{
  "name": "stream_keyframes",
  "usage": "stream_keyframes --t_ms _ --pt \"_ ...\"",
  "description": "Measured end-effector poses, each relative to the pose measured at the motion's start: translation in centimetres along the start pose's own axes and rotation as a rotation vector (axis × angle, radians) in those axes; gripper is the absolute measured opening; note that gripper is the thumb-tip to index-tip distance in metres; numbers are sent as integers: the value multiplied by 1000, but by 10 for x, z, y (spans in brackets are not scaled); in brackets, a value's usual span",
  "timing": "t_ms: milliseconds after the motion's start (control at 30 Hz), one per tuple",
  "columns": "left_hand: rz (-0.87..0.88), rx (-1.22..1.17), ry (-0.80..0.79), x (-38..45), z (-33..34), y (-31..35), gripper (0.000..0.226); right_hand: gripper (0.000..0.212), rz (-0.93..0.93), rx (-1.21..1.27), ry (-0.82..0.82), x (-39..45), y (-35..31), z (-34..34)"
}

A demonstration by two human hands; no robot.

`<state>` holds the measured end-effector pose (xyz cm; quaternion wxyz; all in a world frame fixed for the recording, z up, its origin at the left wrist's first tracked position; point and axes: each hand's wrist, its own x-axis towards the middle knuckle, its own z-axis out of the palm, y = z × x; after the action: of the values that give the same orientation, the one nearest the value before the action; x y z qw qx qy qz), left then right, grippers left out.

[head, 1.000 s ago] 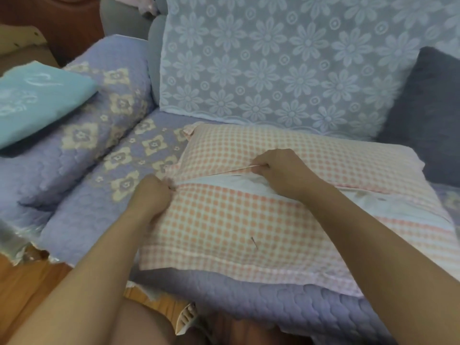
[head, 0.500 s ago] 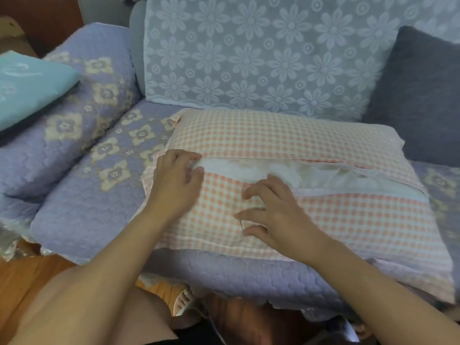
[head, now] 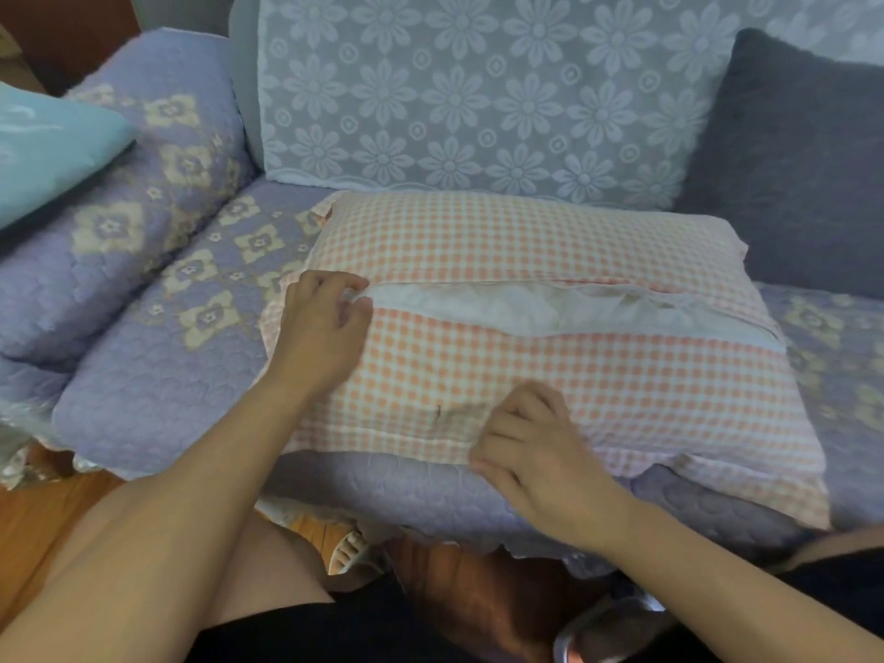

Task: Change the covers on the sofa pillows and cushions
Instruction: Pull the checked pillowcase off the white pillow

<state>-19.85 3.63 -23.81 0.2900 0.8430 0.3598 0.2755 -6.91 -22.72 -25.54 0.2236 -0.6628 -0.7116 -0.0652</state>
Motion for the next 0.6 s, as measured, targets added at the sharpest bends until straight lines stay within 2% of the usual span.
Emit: stream_keyframes --t_ms 133,200,233,267,400,500,600 --pt "106 98 36 -3 1 -2 30 44 175 -23 -660 -58 6 11" --pt "220 158 55 -5 2 4 33 27 175 59 -783 -70 12 11" --pt "274 169 49 -5 3 7 33 39 182 76 -764 -70 12 10" --pt "318 159 30 -7 5 11 32 49 196 82 -678 -66 11 10" --pt "352 81 -50 -13 15 22 29 35 207 129 -27 1 -17 5" --pt "287 22 -57 -12 14 24 25 37 235 71 89 40 -18 20" --pt "230 -29 -61 -12 6 24 23 14 220 52 222 49 -11 32"
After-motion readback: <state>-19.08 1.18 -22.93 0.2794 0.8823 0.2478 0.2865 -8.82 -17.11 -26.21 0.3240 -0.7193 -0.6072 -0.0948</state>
